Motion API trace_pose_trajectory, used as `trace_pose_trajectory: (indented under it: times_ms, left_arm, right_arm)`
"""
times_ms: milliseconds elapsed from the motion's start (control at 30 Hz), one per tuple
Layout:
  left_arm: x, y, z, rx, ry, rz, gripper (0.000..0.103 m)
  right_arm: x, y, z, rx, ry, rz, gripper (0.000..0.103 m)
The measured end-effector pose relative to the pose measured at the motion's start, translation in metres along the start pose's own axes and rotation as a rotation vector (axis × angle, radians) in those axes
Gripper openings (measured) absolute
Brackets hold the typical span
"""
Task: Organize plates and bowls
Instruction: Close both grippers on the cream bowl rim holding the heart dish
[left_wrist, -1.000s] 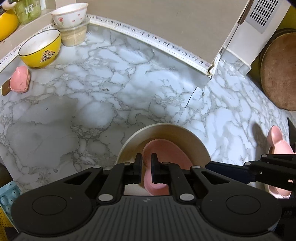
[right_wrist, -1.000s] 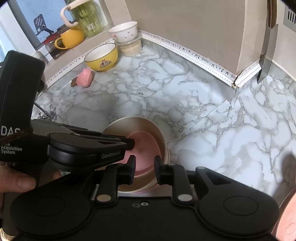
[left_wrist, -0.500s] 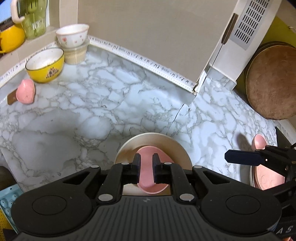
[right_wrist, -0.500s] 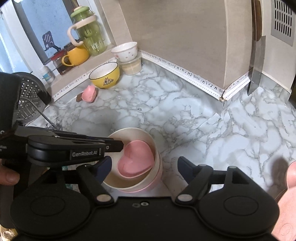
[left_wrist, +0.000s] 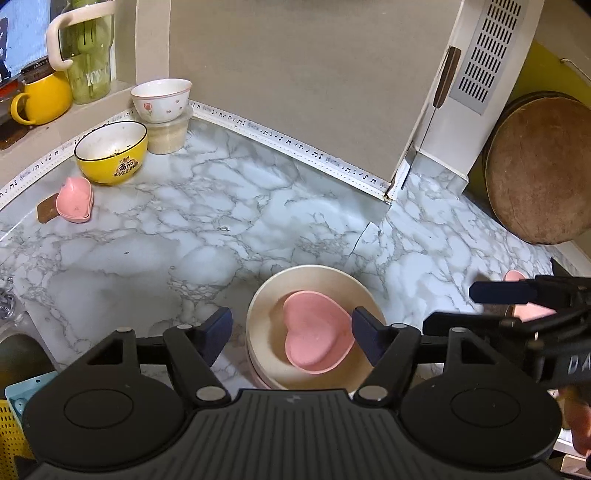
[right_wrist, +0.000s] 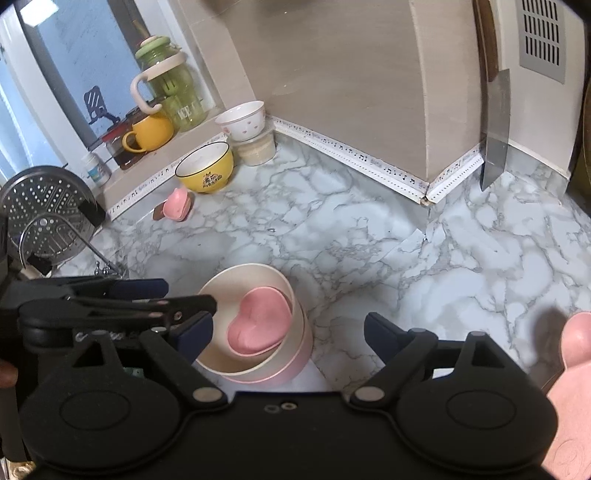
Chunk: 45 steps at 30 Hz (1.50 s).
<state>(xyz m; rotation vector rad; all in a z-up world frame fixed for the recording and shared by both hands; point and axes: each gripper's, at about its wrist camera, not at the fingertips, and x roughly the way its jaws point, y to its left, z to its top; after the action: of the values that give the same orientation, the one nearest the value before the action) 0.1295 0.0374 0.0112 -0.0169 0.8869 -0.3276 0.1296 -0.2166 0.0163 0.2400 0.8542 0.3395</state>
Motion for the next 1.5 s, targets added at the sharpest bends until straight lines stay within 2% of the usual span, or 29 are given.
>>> trace_pose_trajectory:
  times_ms: [67,167,433,733,1033,1500]
  left_arm:
    - [-0.002,0.0,-0.003,0.008,-0.007,0.007,0.072]
    - [-0.001,0.001,-0.009,0.005,-0.016,0.021,0.077]
    - [0.012,0.003,-0.022,-0.01,0.007,0.035,0.077]
    - [0.03,0.007,-0.027,-0.049,0.03,0.041,0.077]
    - [0.051,0.014,-0.028,-0.102,0.075,0.016,0.077]
    - [0.07,0.015,-0.024,-0.12,0.115,0.0,0.076]
  right_arm:
    - [-0.001,-0.002,0.0,0.011,-0.016,0.003,0.103]
    - [0.003,-0.006,0.0,0.036,-0.002,0.008,0.103]
    - [0.029,-0.016,0.0,0.132,0.066,0.003,0.103]
    - [0.054,-0.011,0.003,0.138,0.084,-0.007,0.101]
    - [0.085,-0.006,0.002,0.142,0.131,-0.017,0.09]
    - [0.107,-0.002,-0.001,0.123,0.182,-0.054,0.061]
